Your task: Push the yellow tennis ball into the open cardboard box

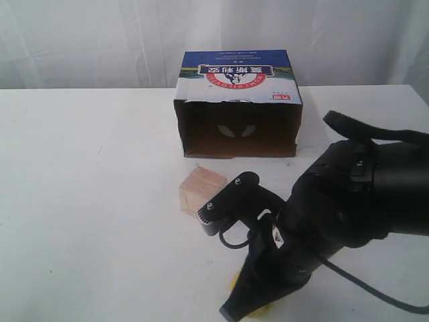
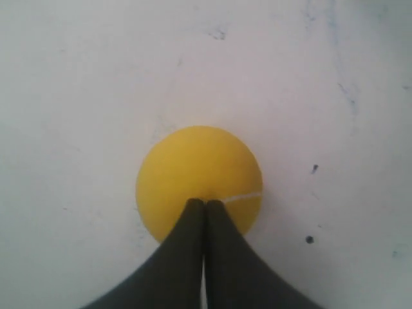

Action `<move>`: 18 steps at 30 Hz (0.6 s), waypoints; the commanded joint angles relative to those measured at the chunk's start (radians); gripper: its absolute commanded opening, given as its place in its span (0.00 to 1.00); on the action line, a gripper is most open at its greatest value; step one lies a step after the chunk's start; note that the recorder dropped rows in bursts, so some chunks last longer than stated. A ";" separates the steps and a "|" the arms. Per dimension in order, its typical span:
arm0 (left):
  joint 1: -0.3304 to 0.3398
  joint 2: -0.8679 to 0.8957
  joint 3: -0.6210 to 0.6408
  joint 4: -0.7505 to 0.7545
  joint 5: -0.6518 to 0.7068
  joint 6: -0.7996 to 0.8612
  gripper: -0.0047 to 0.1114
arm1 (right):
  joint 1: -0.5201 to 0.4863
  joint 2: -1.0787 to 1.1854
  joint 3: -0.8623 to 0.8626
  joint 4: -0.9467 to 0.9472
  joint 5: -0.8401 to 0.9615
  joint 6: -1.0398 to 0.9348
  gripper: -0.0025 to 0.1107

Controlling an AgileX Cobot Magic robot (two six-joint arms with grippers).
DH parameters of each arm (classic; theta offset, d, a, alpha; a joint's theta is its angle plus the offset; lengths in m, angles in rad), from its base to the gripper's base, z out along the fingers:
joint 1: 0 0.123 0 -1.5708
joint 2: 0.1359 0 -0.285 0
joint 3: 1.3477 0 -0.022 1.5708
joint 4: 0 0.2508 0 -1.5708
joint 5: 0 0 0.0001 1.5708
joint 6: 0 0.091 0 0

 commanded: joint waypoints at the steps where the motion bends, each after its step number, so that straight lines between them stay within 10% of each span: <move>1: -0.005 -0.005 0.004 0.003 0.010 0.002 0.04 | -0.049 -0.017 0.009 -0.104 0.043 0.033 0.02; 18: -0.005 -0.005 0.004 0.003 0.010 0.002 0.04 | -0.125 -0.117 0.006 -0.183 0.044 0.096 0.02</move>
